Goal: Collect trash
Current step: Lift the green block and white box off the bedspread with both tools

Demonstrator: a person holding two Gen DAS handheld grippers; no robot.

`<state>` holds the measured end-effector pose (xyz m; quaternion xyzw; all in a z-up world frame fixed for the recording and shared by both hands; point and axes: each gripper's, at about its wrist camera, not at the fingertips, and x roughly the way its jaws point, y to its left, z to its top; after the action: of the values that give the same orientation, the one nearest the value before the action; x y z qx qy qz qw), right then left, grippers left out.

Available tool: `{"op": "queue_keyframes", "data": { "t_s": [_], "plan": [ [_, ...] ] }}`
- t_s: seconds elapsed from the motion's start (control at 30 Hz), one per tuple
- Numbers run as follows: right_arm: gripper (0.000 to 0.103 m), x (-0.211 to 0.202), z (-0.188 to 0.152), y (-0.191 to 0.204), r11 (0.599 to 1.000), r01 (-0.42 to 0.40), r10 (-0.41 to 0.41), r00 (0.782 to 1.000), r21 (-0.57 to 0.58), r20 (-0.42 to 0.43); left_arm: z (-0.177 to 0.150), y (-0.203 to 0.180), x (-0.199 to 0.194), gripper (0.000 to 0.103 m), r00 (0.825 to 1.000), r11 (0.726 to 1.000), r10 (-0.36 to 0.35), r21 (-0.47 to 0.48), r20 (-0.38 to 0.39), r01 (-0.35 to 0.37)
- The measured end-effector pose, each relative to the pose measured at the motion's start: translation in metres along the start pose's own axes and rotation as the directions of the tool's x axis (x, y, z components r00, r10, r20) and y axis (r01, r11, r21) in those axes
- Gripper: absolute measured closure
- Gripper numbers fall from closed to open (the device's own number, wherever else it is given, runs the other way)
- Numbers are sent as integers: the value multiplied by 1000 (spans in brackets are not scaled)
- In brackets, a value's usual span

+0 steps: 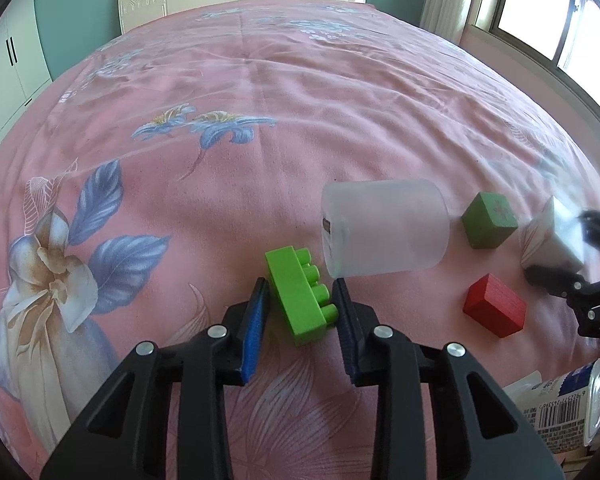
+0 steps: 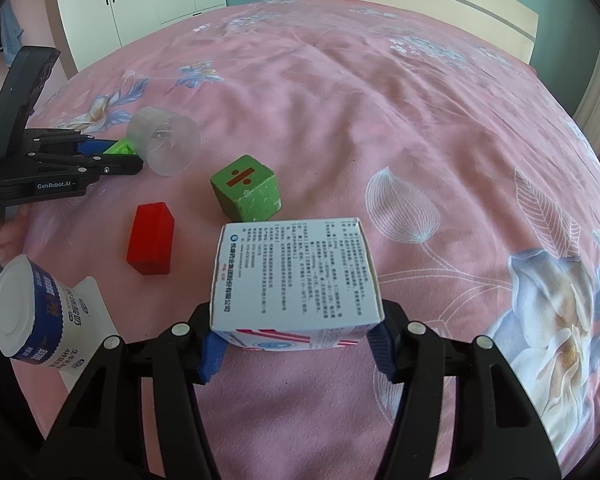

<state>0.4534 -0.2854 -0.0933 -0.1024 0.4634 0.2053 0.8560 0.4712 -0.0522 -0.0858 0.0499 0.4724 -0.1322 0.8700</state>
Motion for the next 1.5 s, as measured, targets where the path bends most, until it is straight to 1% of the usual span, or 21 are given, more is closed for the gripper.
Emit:
{"op": "queue_keyframes", "data": {
  "t_s": [0.1,0.23,0.47,0.63,0.77,0.87,0.97,1.3,1.5],
  "plan": [
    [47,0,0,0,1000,2,-2,1000,1,-2,-2,1,-1,80,1000,1000,-3,-2,0,3],
    [47,1,-1,-1,1000,3,-3,1000,7,-5,-4,2,-2,80,1000,1000,-5,-5,1,5],
    [48,1,-2,3,1000,18,-18,1000,-4,-12,-9,-3,-7,80,1000,999,19,26,-2,-19],
    [48,-3,-3,3,1000,30,-31,999,-3,-15,-17,-4,-18,80,1000,999,31,45,3,-31],
    [48,-15,-7,7,998,57,-57,998,6,-3,-27,-5,-32,80,999,997,53,63,12,-53],
    [48,-28,-13,10,996,82,-83,997,18,2,-37,-4,-43,80,996,993,86,75,24,-87],
    [48,-39,-20,16,996,92,-92,996,22,9,-48,-4,-54,80,994,991,104,85,27,-106],
    [48,-80,-46,42,993,119,-119,992,26,29,-83,2,-97,80,991,987,128,88,47,-132],
    [48,-118,-62,64,991,130,-132,989,31,65,-103,1,-132,80,987,984,145,97,72,-152]
  ]
}}
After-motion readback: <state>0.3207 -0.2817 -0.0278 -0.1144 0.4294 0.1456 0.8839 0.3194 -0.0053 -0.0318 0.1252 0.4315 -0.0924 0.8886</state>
